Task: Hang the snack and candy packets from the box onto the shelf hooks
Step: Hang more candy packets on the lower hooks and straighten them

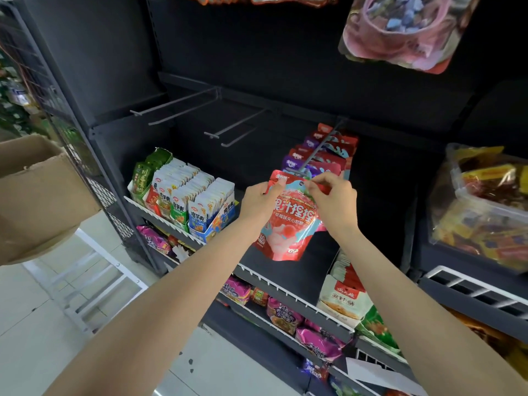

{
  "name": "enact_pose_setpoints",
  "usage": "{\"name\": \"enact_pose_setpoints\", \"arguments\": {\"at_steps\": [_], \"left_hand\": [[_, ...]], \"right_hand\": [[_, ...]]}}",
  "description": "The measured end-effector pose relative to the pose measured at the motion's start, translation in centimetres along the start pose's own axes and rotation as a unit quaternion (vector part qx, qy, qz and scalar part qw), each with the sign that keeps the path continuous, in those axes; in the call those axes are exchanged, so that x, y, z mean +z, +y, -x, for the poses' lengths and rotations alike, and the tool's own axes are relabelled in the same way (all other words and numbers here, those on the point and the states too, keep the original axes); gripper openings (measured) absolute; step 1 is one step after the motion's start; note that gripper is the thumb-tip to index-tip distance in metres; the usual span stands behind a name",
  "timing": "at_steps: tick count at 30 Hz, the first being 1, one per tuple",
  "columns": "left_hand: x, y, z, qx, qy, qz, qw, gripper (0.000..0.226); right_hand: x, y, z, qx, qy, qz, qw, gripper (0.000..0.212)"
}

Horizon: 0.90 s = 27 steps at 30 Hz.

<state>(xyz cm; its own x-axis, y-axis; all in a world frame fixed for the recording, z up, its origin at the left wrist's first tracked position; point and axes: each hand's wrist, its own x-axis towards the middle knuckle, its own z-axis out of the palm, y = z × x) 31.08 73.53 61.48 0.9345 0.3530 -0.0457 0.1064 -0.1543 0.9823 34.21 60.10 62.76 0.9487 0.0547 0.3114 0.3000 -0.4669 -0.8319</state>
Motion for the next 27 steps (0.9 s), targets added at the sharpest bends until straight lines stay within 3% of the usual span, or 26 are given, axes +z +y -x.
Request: {"name": "enact_pose_setpoints", "arguments": {"at_steps": [20,23,27], "left_hand": [[0.8,-0.9,-2.7,0.011,0.032,-0.067,0.997,0.036],[1.3,-1.0,-3.0,0.058,0.052,-0.108,0.991,0.032],[1.2,-1.2,-2.8,0.162,0.073,-0.200,0.964,0.041]], "right_hand": [[1.1,0.1,-0.9,-0.052,0.028,0.046,0.997,0.002],[1.3,0.7,-1.0,-0.106,0.063,0.132,0.984,0.016],[1.2,1.5,-0.3,-0.202,0.119,0.325,0.916,0.037]]}}
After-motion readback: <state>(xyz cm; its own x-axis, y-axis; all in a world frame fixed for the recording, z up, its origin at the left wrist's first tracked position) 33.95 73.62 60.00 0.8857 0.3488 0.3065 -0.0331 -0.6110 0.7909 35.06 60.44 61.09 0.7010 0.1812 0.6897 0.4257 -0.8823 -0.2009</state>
